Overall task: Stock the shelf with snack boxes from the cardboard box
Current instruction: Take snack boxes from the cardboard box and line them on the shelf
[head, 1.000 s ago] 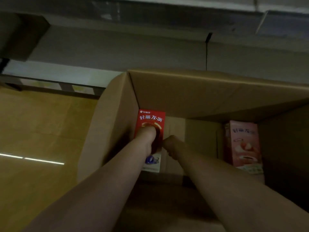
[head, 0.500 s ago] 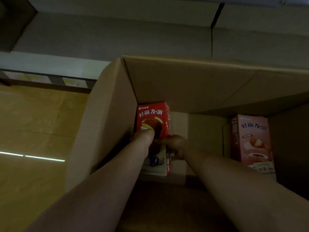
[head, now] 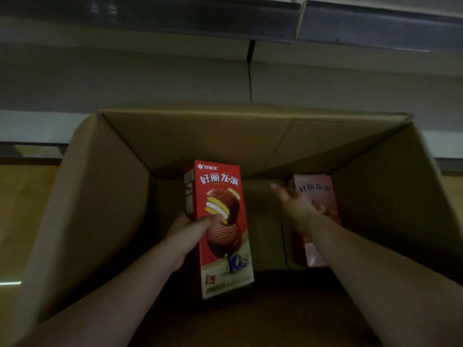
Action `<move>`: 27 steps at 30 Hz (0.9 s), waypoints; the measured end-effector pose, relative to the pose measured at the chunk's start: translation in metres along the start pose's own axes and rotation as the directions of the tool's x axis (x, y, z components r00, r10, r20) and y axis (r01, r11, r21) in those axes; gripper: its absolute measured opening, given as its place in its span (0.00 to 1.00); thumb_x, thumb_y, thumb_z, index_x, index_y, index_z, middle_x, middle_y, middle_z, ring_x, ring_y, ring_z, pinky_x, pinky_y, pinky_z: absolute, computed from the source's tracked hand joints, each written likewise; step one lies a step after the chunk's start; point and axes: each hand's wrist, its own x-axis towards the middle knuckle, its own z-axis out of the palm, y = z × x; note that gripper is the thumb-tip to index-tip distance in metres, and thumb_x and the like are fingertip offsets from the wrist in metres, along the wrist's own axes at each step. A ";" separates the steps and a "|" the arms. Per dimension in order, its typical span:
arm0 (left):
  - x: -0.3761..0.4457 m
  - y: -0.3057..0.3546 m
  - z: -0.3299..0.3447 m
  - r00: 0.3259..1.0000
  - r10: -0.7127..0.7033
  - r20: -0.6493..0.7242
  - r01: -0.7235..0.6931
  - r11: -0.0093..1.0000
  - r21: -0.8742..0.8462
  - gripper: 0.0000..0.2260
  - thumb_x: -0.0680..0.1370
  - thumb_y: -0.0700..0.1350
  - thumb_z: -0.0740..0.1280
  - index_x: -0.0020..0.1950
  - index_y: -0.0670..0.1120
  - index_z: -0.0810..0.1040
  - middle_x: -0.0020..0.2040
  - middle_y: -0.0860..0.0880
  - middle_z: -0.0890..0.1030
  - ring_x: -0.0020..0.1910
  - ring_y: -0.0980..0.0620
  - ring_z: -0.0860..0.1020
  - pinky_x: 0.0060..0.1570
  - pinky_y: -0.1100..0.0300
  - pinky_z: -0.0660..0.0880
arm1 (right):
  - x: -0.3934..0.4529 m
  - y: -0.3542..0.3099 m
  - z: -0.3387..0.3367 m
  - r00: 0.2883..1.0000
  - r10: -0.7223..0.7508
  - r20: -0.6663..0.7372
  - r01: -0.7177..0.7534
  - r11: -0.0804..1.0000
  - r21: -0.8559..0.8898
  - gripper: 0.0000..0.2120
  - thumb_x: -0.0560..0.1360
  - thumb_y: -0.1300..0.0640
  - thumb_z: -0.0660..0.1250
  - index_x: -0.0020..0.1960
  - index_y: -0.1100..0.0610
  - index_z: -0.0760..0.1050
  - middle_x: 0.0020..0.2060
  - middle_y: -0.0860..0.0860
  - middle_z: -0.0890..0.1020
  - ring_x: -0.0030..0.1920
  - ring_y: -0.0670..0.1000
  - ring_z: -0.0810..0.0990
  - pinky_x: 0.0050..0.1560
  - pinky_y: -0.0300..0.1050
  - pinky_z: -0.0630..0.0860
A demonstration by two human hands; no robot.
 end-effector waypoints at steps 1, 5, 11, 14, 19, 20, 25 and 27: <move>0.002 -0.003 0.000 0.998 -0.029 -0.060 0.031 0.999 0.029 0.32 0.66 0.55 0.78 0.66 0.50 0.71 0.58 0.47 0.81 0.54 0.46 0.80 0.56 0.49 0.76 | 0.004 0.003 -0.013 0.961 -0.035 -0.275 -0.010 0.987 -0.162 0.26 0.76 0.46 0.68 0.65 0.60 0.67 0.56 0.59 0.76 0.58 0.56 0.75 0.58 0.52 0.73; 0.007 -0.013 -0.007 0.982 -0.065 -0.175 0.075 0.996 0.048 0.33 0.68 0.53 0.77 0.69 0.50 0.69 0.61 0.46 0.78 0.59 0.43 0.77 0.61 0.44 0.72 | 0.037 0.041 -0.053 0.871 0.027 -0.491 -0.284 0.843 -0.457 0.32 0.73 0.41 0.66 0.70 0.58 0.65 0.61 0.61 0.70 0.61 0.61 0.71 0.57 0.52 0.73; 0.014 -0.018 -0.016 0.977 -0.098 -0.188 0.096 0.995 -0.022 0.32 0.69 0.53 0.77 0.70 0.49 0.69 0.62 0.46 0.78 0.59 0.43 0.77 0.62 0.44 0.72 | 0.091 0.085 -0.079 0.930 0.099 -0.355 -0.232 0.905 -0.358 0.35 0.57 0.31 0.75 0.53 0.54 0.74 0.55 0.56 0.75 0.53 0.58 0.74 0.47 0.48 0.73; 0.015 -0.020 -0.016 0.974 -0.110 -0.198 0.109 0.994 -0.016 0.35 0.68 0.53 0.78 0.70 0.49 0.68 0.62 0.45 0.78 0.58 0.43 0.77 0.61 0.43 0.73 | 0.040 0.059 -0.036 0.983 0.088 -0.164 -0.098 0.994 -0.051 0.17 0.65 0.55 0.79 0.49 0.58 0.78 0.48 0.57 0.82 0.43 0.54 0.83 0.39 0.47 0.80; 0.018 -0.024 -0.015 0.973 -0.134 -0.188 0.139 0.990 0.017 0.35 0.67 0.50 0.78 0.70 0.49 0.67 0.62 0.45 0.77 0.59 0.43 0.77 0.60 0.46 0.73 | 0.025 0.059 0.029 0.990 -0.087 0.112 0.099 0.990 -0.105 0.25 0.61 0.50 0.82 0.54 0.58 0.80 0.48 0.56 0.85 0.48 0.55 0.84 0.47 0.52 0.82; 0.020 -0.026 -0.018 0.968 -0.142 -0.206 0.144 0.990 -0.004 0.35 0.67 0.50 0.78 0.70 0.48 0.67 0.62 0.45 0.78 0.58 0.43 0.77 0.58 0.48 0.74 | 0.029 0.061 0.033 0.982 -0.095 0.163 0.108 0.992 -0.070 0.31 0.58 0.47 0.83 0.56 0.59 0.80 0.49 0.56 0.85 0.49 0.55 0.85 0.50 0.55 0.81; 0.026 -0.034 -0.028 0.966 -0.179 -0.189 0.179 0.984 -0.017 0.37 0.66 0.48 0.79 0.71 0.48 0.66 0.62 0.44 0.78 0.57 0.43 0.78 0.58 0.47 0.74 | 0.021 0.066 0.038 0.936 -0.005 0.352 -0.027 0.996 0.087 0.24 0.67 0.55 0.76 0.60 0.62 0.76 0.46 0.57 0.85 0.45 0.55 0.85 0.44 0.51 0.82; 0.026 -0.034 -0.027 0.965 -0.184 -0.186 0.191 0.981 0.020 0.37 0.68 0.48 0.79 0.72 0.48 0.64 0.63 0.44 0.77 0.59 0.43 0.77 0.57 0.50 0.73 | 0.020 0.071 0.040 0.925 0.049 0.377 -0.096 0.990 0.106 0.22 0.68 0.54 0.76 0.59 0.58 0.76 0.45 0.54 0.86 0.43 0.52 0.85 0.39 0.46 0.81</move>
